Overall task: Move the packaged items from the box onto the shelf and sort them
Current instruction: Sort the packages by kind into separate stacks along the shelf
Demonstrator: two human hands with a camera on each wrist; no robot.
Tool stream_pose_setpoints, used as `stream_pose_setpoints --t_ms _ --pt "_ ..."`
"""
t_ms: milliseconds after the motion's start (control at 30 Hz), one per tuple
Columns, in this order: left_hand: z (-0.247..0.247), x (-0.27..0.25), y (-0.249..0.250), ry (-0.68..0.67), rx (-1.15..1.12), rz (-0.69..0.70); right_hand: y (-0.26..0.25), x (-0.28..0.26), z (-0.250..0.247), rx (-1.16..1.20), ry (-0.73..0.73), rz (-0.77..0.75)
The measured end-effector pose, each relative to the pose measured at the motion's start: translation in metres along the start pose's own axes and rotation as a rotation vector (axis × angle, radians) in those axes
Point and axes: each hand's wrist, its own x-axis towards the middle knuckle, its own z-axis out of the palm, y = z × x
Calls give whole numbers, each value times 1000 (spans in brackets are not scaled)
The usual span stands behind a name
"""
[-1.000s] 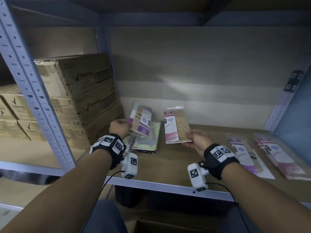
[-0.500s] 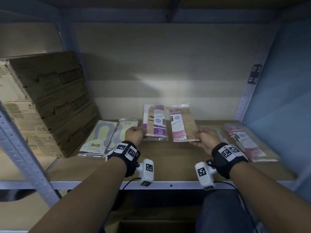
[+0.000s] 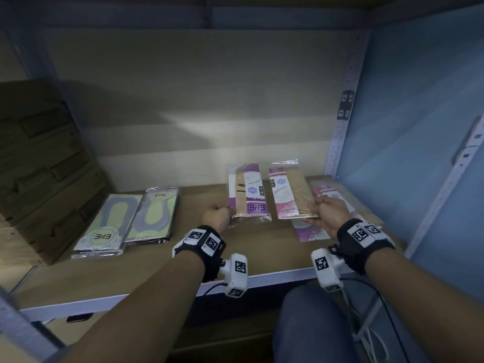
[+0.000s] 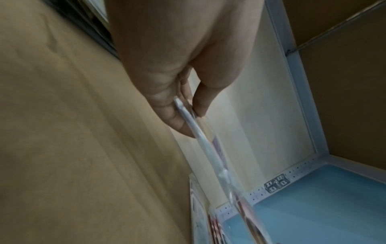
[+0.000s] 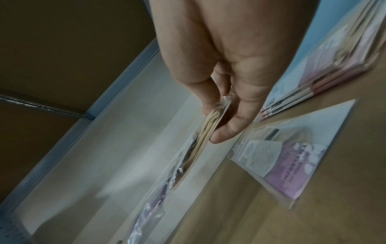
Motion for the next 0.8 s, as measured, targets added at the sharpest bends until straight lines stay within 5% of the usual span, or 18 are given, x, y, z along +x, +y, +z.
stream_pose_setpoints --t_ms 433,800 --pt "48 -12 -8 -73 -46 -4 0 13 -46 -48 80 6" --pt "87 -15 -33 -108 10 -46 -1 50 -93 -224 310 -27"
